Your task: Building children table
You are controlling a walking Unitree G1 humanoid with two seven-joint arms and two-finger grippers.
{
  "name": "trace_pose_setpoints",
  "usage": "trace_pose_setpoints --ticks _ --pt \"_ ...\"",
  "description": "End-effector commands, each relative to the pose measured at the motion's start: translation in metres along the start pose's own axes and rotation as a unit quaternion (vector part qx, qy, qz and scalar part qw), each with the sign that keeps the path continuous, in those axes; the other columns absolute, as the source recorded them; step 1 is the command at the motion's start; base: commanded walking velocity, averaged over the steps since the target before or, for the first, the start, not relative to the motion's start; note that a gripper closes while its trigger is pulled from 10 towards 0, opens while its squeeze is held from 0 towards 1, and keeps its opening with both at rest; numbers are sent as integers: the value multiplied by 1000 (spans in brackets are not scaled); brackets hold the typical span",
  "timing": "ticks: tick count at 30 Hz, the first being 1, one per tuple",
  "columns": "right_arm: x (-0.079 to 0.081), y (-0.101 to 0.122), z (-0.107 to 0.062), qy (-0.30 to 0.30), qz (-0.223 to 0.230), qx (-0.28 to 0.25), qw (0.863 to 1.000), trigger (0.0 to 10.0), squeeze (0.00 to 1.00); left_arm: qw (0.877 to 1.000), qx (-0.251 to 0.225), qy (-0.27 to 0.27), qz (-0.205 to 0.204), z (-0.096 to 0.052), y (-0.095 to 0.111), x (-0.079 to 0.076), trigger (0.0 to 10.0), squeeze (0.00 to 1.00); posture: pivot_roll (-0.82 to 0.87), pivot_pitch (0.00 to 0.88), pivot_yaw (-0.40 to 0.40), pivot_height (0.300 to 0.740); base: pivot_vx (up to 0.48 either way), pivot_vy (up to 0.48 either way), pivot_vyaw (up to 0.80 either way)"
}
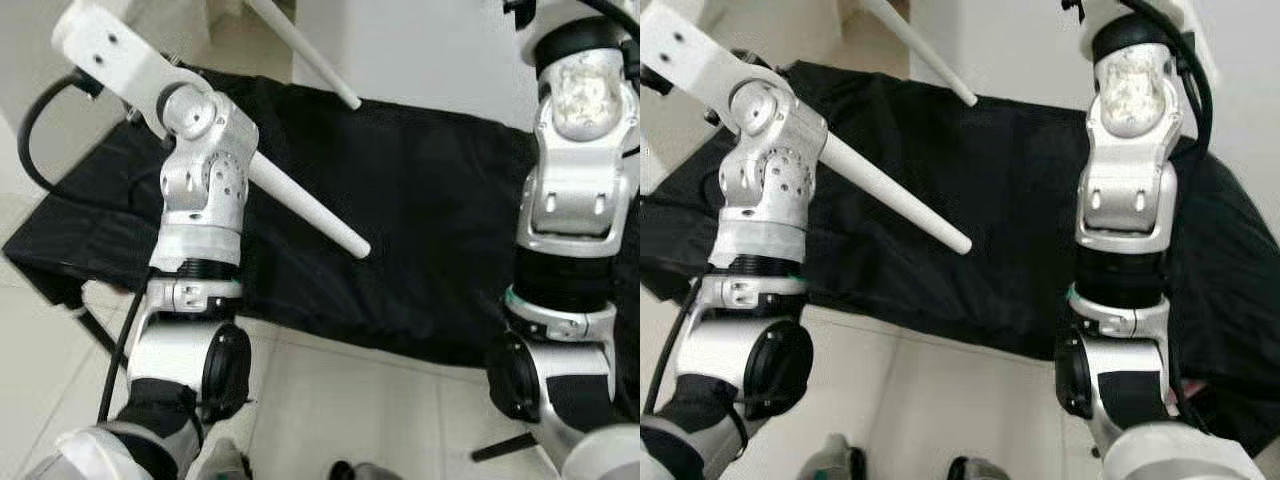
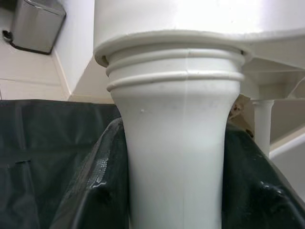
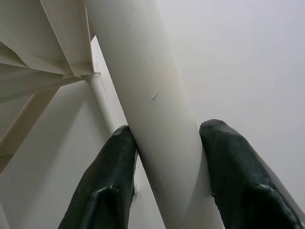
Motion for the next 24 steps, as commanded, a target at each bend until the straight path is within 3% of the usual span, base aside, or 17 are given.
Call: trace_pose_setpoints --ticks 1,24 --pt "-8 17 1 -16 9 -37 999 0 0 929 -4 -369 -29 -40 5 -72 0 0 -41 0 -84 740 0 0 0" --pt "-8 17 1 -16 9 -37 999 0 0 929 -4 -369 -29 -40 5 -72 0 0 -41 0 -84 740 0 0 0"
Point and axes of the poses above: a point about 5 cm out from each wrist's last joint towards the gripper, its own z axis pointing out of the wrist towards the gripper, its own y axis along the axis of the wrist's last joint, x = y × z, the point moved 2 cm from there along z, pointing out of the wrist towards the gripper
